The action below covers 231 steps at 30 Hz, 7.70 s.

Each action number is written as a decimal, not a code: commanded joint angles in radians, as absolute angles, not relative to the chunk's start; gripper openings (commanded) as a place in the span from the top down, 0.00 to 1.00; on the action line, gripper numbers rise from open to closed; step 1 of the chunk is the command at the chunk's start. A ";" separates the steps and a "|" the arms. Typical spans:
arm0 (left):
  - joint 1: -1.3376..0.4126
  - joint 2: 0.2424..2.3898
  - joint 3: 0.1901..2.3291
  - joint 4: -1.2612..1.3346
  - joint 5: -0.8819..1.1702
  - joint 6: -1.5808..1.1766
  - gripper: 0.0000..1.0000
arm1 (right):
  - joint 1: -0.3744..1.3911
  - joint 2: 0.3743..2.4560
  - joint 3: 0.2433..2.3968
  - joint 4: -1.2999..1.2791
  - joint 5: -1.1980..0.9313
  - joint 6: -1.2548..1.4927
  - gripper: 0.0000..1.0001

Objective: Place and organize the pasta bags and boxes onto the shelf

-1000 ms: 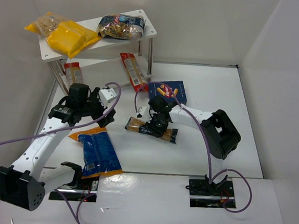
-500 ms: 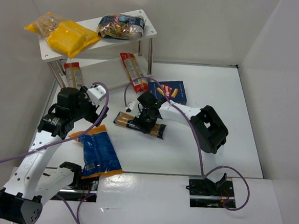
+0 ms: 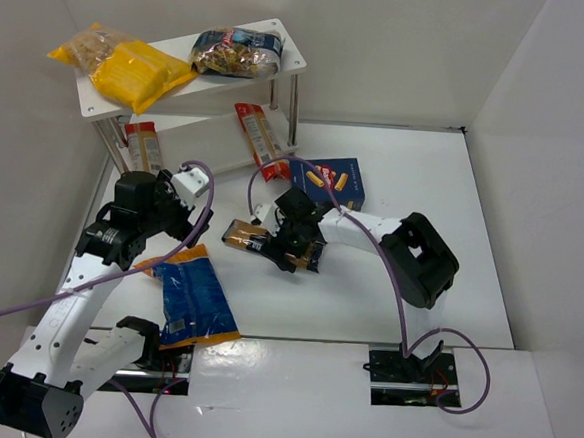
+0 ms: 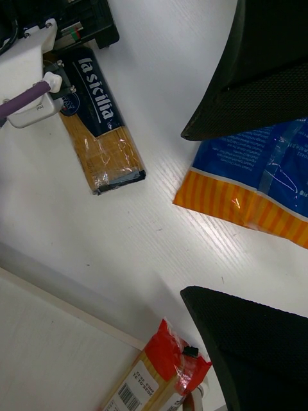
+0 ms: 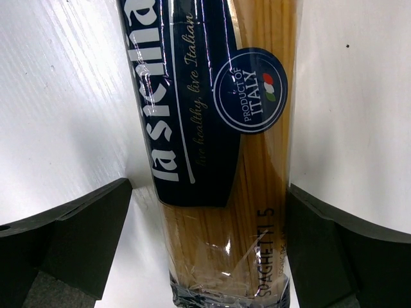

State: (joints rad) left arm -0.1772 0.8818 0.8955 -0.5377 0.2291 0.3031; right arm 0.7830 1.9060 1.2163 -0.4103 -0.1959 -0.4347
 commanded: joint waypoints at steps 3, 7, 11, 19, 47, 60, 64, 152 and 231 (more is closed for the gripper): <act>-0.172 0.879 0.893 -0.503 0.241 0.276 0.01 | 0.781 1.927 1.146 -0.425 -0.236 -0.403 0.00; -0.172 0.879 0.893 -0.503 0.241 0.276 0.01 | 0.759 1.950 1.123 -0.416 -0.256 -0.381 0.00; -0.172 0.879 0.893 -0.503 0.241 0.276 0.01 | 0.741 1.937 1.103 -0.416 -0.287 -0.358 0.00; -0.172 0.879 0.884 -0.503 0.241 0.285 0.01 | 0.741 1.971 1.135 -0.416 -0.264 -0.339 0.08; -0.172 0.879 0.911 -0.578 0.419 0.417 0.01 | 0.631 1.793 1.301 -0.613 -0.816 -0.500 1.00; -0.199 0.917 0.920 -0.623 0.483 0.528 0.01 | 0.448 1.919 1.374 -0.687 -1.149 -0.569 1.00; -0.199 0.940 0.911 -0.623 0.495 0.572 0.01 | 0.436 1.940 1.431 -0.750 -1.193 -0.607 1.00; -0.561 1.112 0.808 -0.029 0.051 0.442 1.00 | 0.361 1.914 1.598 -0.669 -1.304 -0.281 0.00; -0.460 1.724 1.088 -0.387 -0.146 -0.267 0.00 | 0.077 1.727 1.417 -0.715 -1.183 -0.368 0.00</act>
